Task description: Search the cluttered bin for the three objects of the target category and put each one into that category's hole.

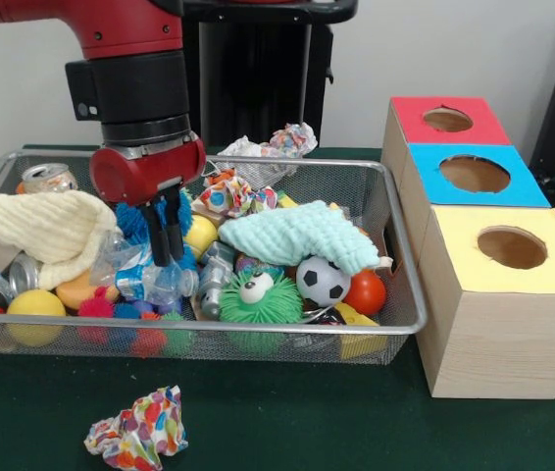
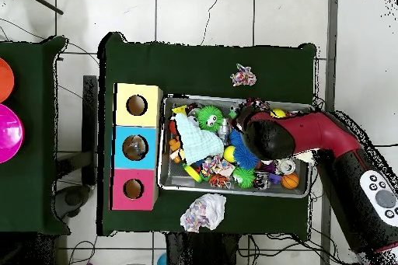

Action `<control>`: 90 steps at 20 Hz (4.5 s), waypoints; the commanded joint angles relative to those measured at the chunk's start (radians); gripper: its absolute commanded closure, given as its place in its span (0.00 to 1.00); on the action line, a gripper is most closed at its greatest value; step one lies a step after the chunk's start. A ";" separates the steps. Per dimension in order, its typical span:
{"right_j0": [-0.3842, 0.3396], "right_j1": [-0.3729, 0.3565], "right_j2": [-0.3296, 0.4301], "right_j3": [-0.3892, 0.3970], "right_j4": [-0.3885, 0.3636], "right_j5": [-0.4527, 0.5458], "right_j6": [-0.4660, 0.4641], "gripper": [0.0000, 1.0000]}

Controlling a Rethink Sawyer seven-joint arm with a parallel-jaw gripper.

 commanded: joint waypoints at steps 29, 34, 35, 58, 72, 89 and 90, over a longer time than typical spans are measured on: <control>0.072 -0.282 -0.089 0.190 0.245 0.116 0.098 1.00; 0.100 -0.307 -0.130 0.208 0.273 0.093 0.153 1.00; 0.108 -0.311 -0.141 0.209 0.278 0.090 0.165 1.00; 0.300 -0.356 -0.382 0.227 0.401 -0.012 0.289 1.00; 0.424 -0.371 -0.497 0.227 0.467 -0.036 0.320 1.00; 0.572 -0.373 -0.615 0.221 0.552 -0.059 0.338 1.00; 0.581 -0.373 -0.622 0.216 0.556 -0.054 0.338 1.00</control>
